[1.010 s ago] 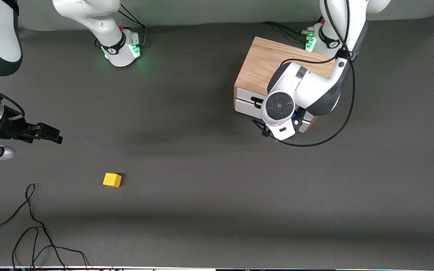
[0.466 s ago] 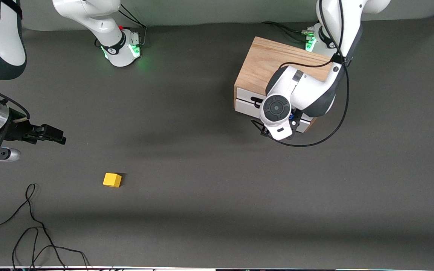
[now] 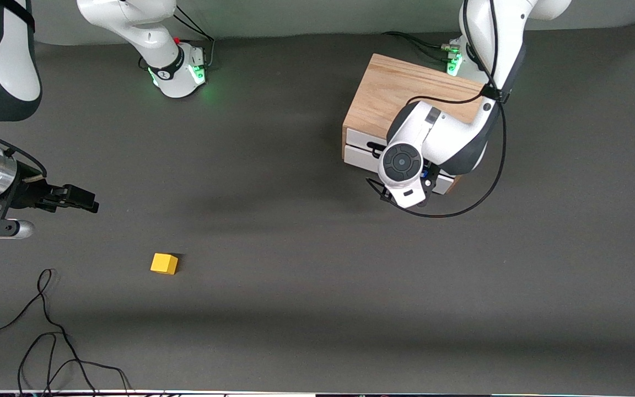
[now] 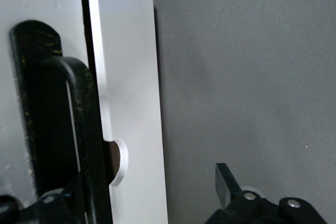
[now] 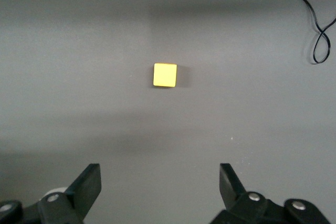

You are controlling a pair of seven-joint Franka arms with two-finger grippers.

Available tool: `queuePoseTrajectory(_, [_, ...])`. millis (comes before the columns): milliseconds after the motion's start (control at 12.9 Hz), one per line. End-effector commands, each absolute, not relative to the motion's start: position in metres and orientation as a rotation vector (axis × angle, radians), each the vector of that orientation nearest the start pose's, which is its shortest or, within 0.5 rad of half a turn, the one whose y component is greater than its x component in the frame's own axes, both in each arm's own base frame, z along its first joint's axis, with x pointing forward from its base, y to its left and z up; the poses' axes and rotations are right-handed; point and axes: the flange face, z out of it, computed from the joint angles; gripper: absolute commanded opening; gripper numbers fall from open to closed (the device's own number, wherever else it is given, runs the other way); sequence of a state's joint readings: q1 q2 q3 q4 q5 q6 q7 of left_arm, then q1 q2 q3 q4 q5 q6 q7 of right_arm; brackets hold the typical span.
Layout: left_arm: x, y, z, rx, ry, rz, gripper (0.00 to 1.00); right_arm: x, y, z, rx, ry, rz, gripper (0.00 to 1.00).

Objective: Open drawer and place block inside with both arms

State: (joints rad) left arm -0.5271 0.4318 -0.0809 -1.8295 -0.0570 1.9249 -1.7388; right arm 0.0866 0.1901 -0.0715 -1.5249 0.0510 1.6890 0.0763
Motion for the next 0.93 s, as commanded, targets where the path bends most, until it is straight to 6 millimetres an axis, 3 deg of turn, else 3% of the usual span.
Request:
queuePoseTrajectory(0, [0.503,-0.351,0.274,-2.411,-1.568,0.263,1.0,0.622,0.021,0.555,-3.097,0.113,0.01,1.0])
queuePoseTrajectory(388, [0.516,-0.36,0.277,-2.446,-1.586,0.246,1.0,0.623,0.022,0.551,-3.084,0.118,0.02,1.0])
queuePoseTrajectory(854, [0.54,-0.371,0.284,-2.472,-1.606,0.234,1.0,0.646,0.025,0.501,-3.083,0.166,0.066,1.0])
